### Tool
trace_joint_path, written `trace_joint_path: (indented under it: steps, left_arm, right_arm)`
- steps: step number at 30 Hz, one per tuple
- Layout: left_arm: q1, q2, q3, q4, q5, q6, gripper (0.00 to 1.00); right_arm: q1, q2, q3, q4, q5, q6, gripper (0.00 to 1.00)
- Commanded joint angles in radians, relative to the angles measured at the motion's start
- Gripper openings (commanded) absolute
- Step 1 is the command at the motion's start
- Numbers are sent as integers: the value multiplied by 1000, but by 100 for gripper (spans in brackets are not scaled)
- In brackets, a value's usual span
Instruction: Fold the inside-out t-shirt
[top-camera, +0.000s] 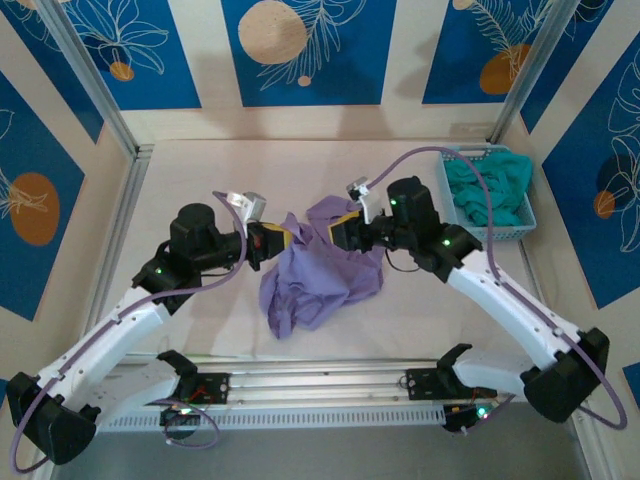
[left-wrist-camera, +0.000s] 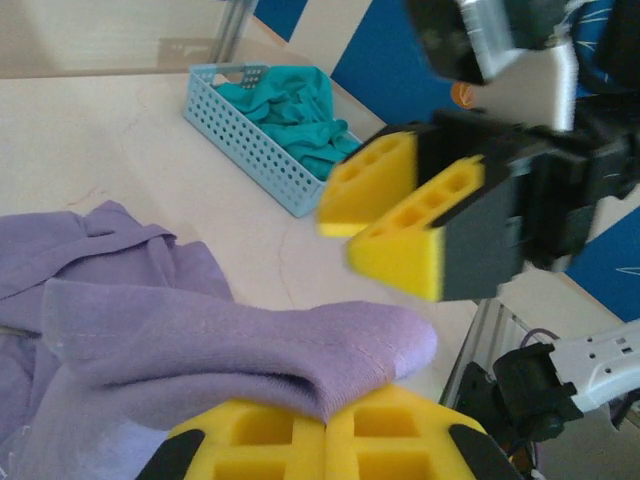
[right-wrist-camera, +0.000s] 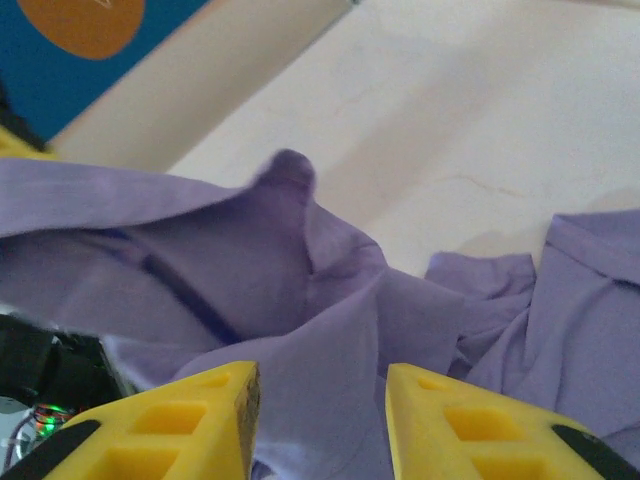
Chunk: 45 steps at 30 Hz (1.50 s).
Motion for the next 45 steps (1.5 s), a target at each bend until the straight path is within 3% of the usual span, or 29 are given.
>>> trace_joint_path:
  steps: [1, 11, 12, 15, 17, 27, 31, 34, 39, 41, 45]
  left_arm:
    - [10, -6, -18, 58, 70, 7, 0]
    - [10, -30, -33, 62, 75, 42, 0]
    - [11, -34, -32, 54, 62, 47, 0]
    - [12, -54, -34, 39, 8, 55, 0]
    - [11, -68, -35, 27, -44, 56, 0]
    - [23, -67, -40, 111, -190, 59, 0]
    - [28, -7, 8, 171, -231, 63, 0]
    - [33, 35, 19, 209, -296, 47, 0]
    - [37, 56, -94, 68, -493, -19, 6]
    - [39, 59, -156, 38, -502, -31, 6]
    - [38, 91, -240, 27, -389, -42, 8]
  right_arm:
    - [10, 66, 32, 46, -5, -15, 42]
    - [9, 300, 83, 150, -293, 93, 52]
    - [6, 308, 76, 168, -318, 118, 49]
    - [-15, 304, 67, 184, -342, 163, 13]
    - [-40, 260, 48, 195, -311, 173, 0]
    - [-134, -10, -53, 457, -143, 145, 0]
    - [-147, -37, -11, 496, -148, 90, 0]
    - [-144, -50, -10, 502, -166, 57, 0]
    - [-138, -78, -98, 376, -123, 62, 0]
    - [-124, -86, -148, 367, -139, 66, 0]
    - [-72, -75, -200, 339, -161, 74, 0]
